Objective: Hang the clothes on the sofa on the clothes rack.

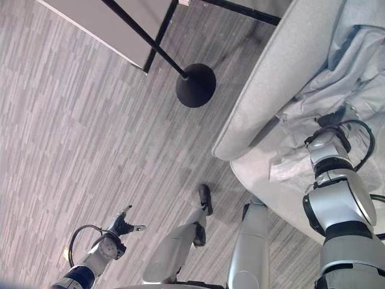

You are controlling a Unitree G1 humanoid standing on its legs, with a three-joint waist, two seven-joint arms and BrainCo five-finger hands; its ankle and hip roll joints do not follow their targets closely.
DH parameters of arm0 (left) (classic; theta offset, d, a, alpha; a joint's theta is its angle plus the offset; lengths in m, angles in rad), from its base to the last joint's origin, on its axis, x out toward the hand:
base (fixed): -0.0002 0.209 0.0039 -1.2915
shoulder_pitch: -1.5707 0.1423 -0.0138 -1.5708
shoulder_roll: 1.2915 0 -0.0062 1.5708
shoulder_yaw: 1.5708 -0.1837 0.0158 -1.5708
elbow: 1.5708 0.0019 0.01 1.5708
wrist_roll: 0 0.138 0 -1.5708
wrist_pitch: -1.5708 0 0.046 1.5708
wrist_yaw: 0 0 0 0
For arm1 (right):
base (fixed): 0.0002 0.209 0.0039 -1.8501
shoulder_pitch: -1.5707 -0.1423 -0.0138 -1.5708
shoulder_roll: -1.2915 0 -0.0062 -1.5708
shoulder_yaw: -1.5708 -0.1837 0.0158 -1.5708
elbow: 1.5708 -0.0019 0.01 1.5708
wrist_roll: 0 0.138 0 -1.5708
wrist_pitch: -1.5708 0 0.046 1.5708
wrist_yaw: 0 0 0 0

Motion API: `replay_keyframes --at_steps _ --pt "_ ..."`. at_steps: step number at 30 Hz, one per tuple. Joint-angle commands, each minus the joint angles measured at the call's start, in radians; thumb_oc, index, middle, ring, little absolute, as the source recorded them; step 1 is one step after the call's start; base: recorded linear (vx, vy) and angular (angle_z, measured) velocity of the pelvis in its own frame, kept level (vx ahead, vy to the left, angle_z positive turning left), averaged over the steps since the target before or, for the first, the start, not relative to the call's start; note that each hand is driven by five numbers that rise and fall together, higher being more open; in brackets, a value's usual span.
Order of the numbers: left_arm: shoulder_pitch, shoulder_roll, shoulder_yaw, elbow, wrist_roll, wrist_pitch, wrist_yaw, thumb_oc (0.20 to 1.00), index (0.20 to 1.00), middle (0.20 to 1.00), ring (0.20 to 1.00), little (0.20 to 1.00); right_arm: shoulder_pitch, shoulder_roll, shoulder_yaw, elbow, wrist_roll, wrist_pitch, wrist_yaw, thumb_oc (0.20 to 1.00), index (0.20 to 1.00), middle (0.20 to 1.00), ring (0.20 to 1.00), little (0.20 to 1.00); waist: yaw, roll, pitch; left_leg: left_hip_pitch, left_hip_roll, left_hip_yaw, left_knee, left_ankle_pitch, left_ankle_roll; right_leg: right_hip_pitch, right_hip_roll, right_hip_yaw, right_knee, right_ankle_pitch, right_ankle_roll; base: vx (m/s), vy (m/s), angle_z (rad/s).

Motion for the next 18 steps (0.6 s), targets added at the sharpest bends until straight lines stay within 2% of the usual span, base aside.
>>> replay_keyframes --at_steps 1,5,7,8,10,11,12,13,14,15,16,18 --pt "-0.071 -0.003 -0.012 -0.016 0.036 0.004 0.032 1.0 1.0 1.0 1.0 1.0 0.002 0.072 0.013 0.101 0.035 -0.007 0.126 0.2 0.2 0.2 0.2 0.2 0.024 0.155 0.084 0.125 0.225 -0.025 -0.012 -0.021 -0.069 -0.045 -0.033 0.058 0.324 -0.079 0.038 0.0 0.0 0.0" --pt "-0.094 -0.008 -0.013 0.013 0.027 0.012 0.034 1.0 1.0 1.0 1.0 1.0 0.039 0.096 -0.051 0.079 0.103 -0.015 0.112 0.2 0.2 0.2 0.2 0.2 0.006 0.14 0.084 0.148 0.228 -0.022 -0.012 -0.031 -0.066 -0.015 -0.036 0.049 0.314 -0.081 0.037 0.0 0.011 0.08" --pt "-0.115 -0.03 0.003 0.103 -0.009 0.027 0.032 1.0 1.0 1.0 1.0 1.0 0.139 0.164 -0.178 -0.042 0.191 -0.027 0.091 0.2 0.2 0.2 0.2 0.2 -0.022 0.107 0.084 0.178 0.233 -0.019 -0.012 -0.036 -0.064 0.013 -0.032 0.041 0.313 -0.083 0.035 0.0 0.0 0.0" --pt "-0.114 -0.026 -0.002 0.108 -0.01 0.025 0.033 1.0 1.0 1.0 1.0 1.0 0.156 0.167 -0.189 -0.059 0.189 -0.02 0.086 0.2 0.2 0.2 0.2 0.2 -0.02 0.102 0.084 0.183 0.232 -0.02 -0.012 -0.036 -0.064 0.019 -0.034 0.041 0.313 -0.085 0.035 -0.03 -0.039 0.02" --pt "-0.128 -0.022 0.0 0.166 -0.031 0.049 0.024 1.0 1.0 1.0 1.0 1.0 0.318 0.236 -0.325 -0.317 0.241 -0.025 0.063 0.2 0.2 0.2 0.2 0.2 -0.056 0.061 0.084 0.209 0.238 -0.008 -0.012 -0.034 -0.064 0.041 -0.029 0.033 0.309 -0.084 0.032 -0.03 -0.027 0.13" --pt "-0.125 -0.017 -0.006 0.167 -0.032 0.049 0.024 1.0 1.0 1.0 1.0 1.0 0.338 0.24 -0.337 -0.34 0.236 -0.014 0.06 0.2 0.2 0.2 0.2 0.2 -0.053 0.057 0.084 0.215 0.238 -0.008 -0.012 -0.034 -0.064 0.048 -0.03 0.033 0.309 -0.085 0.032 -0.01 -0.039 0.2" --pt "-0.123 -0.002 0.001 0.173 -0.047 0.066 0.016 1.0 1.0 1.0 1.0 1.0 0.485 0.317 -0.446 -0.574 0.276 -0.023 0.076 0.2 0.2 0.2 0.2 0.2 -0.084 0.019 0.084 0.255 0.241 -0.004 -0.012 -0.033 -0.067 0.082 -0.028 0.024 0.311 -0.099 0.028 -0.03 -0.034 0.14" --pt "-0.124 0.003 0.0 0.172 -0.047 0.067 0.015 1.0 1.0 1.0 1.0 1.0 0.493 0.322 -0.452 -0.59 0.272 -0.014 0.074 0.2 0.2 0.2 0.2 0.2 -0.081 0.017 0.084 0.251 0.242 -0.005 -0.012 -0.027 -0.067 0.081 -0.027 0.023 0.304 -0.088 0.026 -0.04 -0.067 0.05" --pt "-0.122 0.013 0.022 0.17 -0.064 0.072 0.009 1.0 1.0 1.0 1.0 1.0 0.591 0.395 -0.54 -0.763 0.313 -0.034 0.106 0.2 0.2 0.2 0.2 0.2 -0.101 -0.014 0.084 0.284 0.249 -0.004 -0.012 -0.021 -0.07 0.108 -0.021 0.013 0.299 -0.089 0.021 -0.03 -0.042 0.07" --pt "-0.108 0.026 0.028 0.161 -0.068 0.072 0.009 1.0 1.0 1.0 1.0 1.0 0.633 0.432 -0.573 -0.84 0.324 -0.038 0.124 0.2 0.2 0.2 0.2 0.2 -0.106 -0.03 0.084 0.312 0.252 -0.004 -0.012 -0.02 -0.073 0.132 -0.02 0.009 0.299 -0.089 0.019 -0.04 0.009 0.15" --pt "-0.07 0.033 0.056 0.149 -0.087 0.067 -0.003 1.0 1.0 1.0 1.0 1.0 0.68 0.485 -0.635 -1.021 0.34 -0.05 0.147 0.2 0.2 0.2 0.2 0.2 -0.124 -0.074 0.084 0.392 0.254 -0.004 -0.009 -0.014 -0.079 0.215 -0.016 -0.007 0.269 -0.091 0.013 -0.02 0.052 0.12" --pt "-0.054 0.032 0.071 0.148 -0.099 0.061 -0.017 1.0 1.0 1.0 1.0 1.0 0.69 0.5 -0.662 -1.114 0.342 -0.061 0.151 0.2 0.2 0.2 0.2 0.2 -0.131 -0.103 0.084 0.46 0.254 0.0 -0.008 -0.02 -0.083 0.286 -0.014 -0.019 0.238 -0.088 0.008 0.0 0.067 0.02"
